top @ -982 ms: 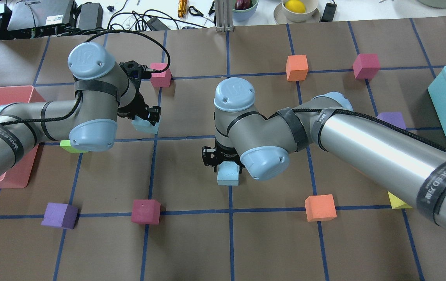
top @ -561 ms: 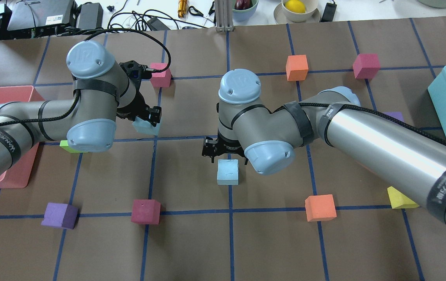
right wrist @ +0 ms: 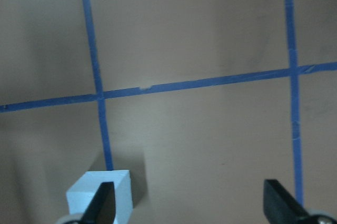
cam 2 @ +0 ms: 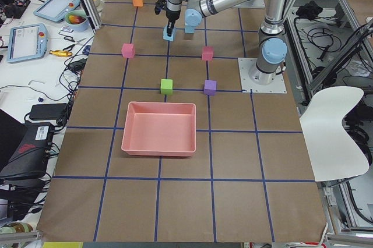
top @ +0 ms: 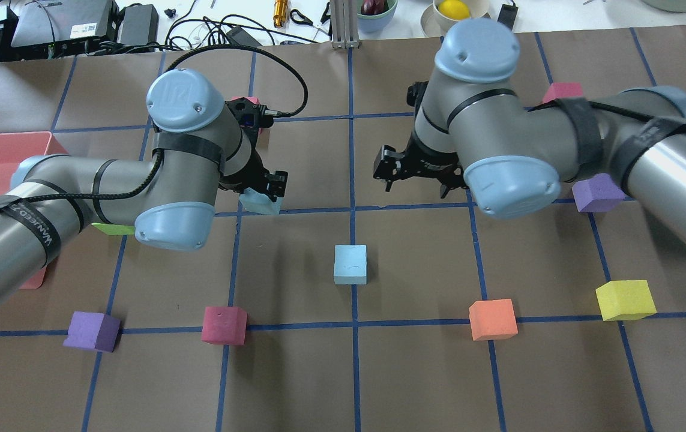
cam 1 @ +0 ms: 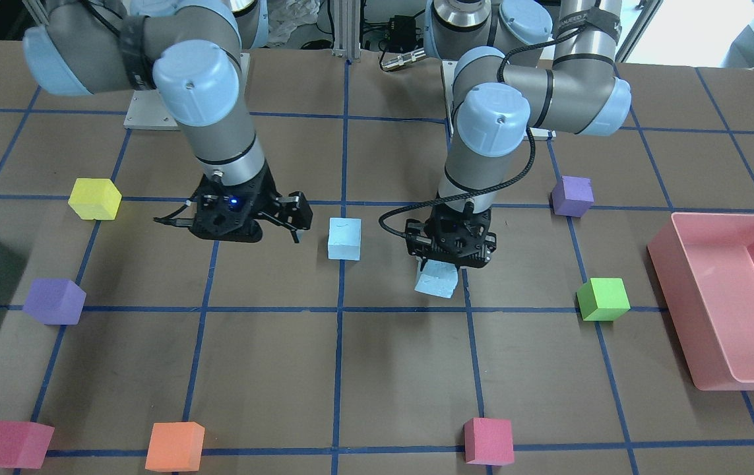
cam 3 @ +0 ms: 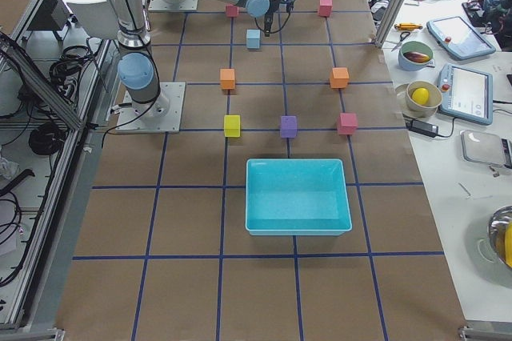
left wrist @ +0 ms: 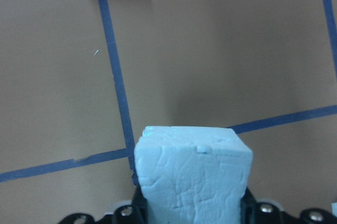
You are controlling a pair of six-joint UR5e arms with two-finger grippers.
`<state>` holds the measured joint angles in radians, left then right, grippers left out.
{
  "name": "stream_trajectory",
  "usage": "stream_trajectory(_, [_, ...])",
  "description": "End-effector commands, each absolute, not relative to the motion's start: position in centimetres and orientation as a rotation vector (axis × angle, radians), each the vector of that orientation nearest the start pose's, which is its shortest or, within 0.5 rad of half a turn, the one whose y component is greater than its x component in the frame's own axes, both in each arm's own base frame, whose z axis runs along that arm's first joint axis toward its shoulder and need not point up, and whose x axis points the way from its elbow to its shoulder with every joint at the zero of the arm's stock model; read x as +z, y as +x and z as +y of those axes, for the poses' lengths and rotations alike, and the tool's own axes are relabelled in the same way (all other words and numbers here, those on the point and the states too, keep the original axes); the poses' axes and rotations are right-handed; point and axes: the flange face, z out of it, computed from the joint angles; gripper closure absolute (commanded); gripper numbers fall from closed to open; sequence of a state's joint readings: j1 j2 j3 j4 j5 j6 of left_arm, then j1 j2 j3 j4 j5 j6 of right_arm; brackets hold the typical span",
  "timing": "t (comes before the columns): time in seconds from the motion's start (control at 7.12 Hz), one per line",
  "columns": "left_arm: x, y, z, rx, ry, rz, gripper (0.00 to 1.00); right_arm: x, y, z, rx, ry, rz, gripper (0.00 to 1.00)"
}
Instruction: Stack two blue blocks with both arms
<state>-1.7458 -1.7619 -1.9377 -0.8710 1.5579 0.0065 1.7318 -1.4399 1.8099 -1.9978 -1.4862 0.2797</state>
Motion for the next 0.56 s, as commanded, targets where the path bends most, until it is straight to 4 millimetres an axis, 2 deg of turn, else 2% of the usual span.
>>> stream_trajectory(0.0, [29.6, -27.6, -46.4, -0.217, 0.265, 3.167, 1.00, 41.2, 18.3, -50.8, -0.020, 0.162, 3.084, 0.00])
stream_trajectory(0.14, [29.5, -29.3, -45.5, -0.209, 0.263, 3.176, 1.00, 45.1, 16.9, -51.9, 0.020, 0.208, 3.076, 0.00])
stream_trajectory(0.28, [28.6, -31.0, -44.9, -0.197, 0.286, 3.178, 1.00, 46.5, 15.3, -52.6, -0.009, 0.246, 3.088, 0.00])
stream_trajectory(0.42, [28.2, -32.2, -44.3, -0.186, 0.297, 3.173, 1.00, 46.3, 15.3, -52.8, -0.009, 0.266, 3.074, 0.00])
